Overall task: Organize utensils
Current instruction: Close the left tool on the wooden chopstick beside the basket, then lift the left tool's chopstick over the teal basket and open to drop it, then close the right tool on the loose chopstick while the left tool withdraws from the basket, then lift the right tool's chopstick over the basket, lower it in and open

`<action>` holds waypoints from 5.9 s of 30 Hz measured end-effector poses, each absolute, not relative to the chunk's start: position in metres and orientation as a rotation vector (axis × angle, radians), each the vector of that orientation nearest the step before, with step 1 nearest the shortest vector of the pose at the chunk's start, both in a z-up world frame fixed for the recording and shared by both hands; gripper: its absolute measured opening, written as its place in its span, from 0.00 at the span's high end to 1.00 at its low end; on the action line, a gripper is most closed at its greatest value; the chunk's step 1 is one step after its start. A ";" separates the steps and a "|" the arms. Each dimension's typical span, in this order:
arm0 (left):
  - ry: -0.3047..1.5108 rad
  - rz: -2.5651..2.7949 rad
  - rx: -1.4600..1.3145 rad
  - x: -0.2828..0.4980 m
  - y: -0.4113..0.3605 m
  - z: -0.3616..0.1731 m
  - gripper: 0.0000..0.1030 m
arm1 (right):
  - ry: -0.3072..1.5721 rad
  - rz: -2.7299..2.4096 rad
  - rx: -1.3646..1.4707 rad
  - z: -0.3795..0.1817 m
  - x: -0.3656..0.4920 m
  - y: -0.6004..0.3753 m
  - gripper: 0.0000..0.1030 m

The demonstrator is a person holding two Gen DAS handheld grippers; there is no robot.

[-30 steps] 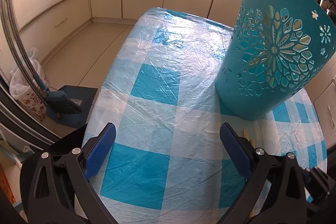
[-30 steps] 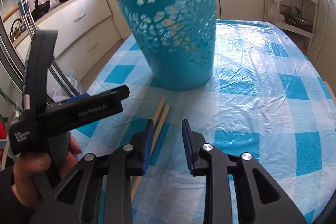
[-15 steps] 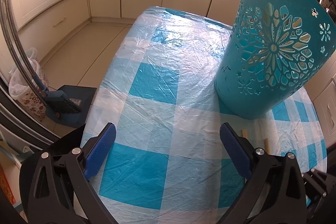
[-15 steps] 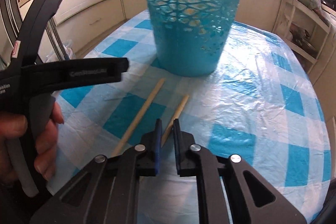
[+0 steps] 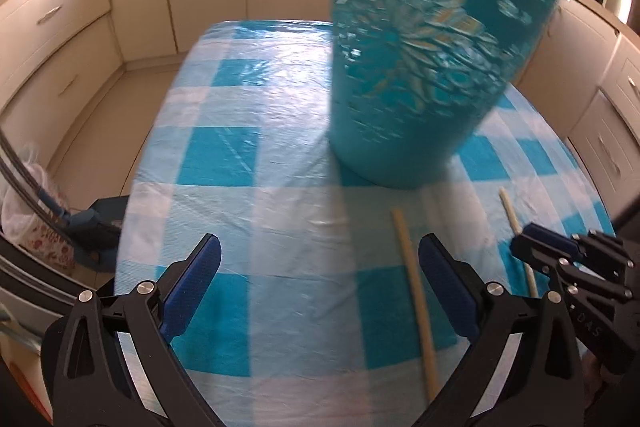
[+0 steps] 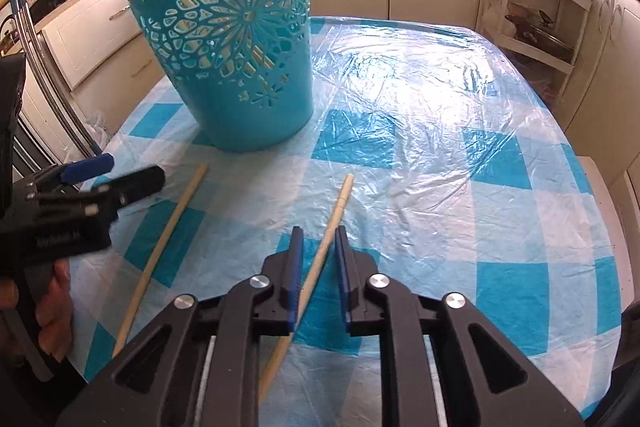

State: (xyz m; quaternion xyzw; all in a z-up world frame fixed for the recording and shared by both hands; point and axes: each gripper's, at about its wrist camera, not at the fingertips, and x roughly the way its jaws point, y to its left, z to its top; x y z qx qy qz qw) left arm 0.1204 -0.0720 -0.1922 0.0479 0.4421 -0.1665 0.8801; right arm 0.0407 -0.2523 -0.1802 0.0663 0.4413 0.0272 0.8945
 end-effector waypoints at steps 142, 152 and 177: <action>0.873 -0.143 -0.023 0.141 -0.043 -0.187 0.07 | 0.693 0.211 0.382 -0.128 0.015 -0.300 0.95; 0.908 -0.157 0.011 0.143 -0.052 -0.191 0.07 | 0.523 0.284 0.441 -0.076 0.016 -0.306 0.95; 0.930 -0.171 0.014 0.147 -0.054 -0.195 0.07 | 0.270 0.312 0.314 0.050 0.037 -0.298 0.95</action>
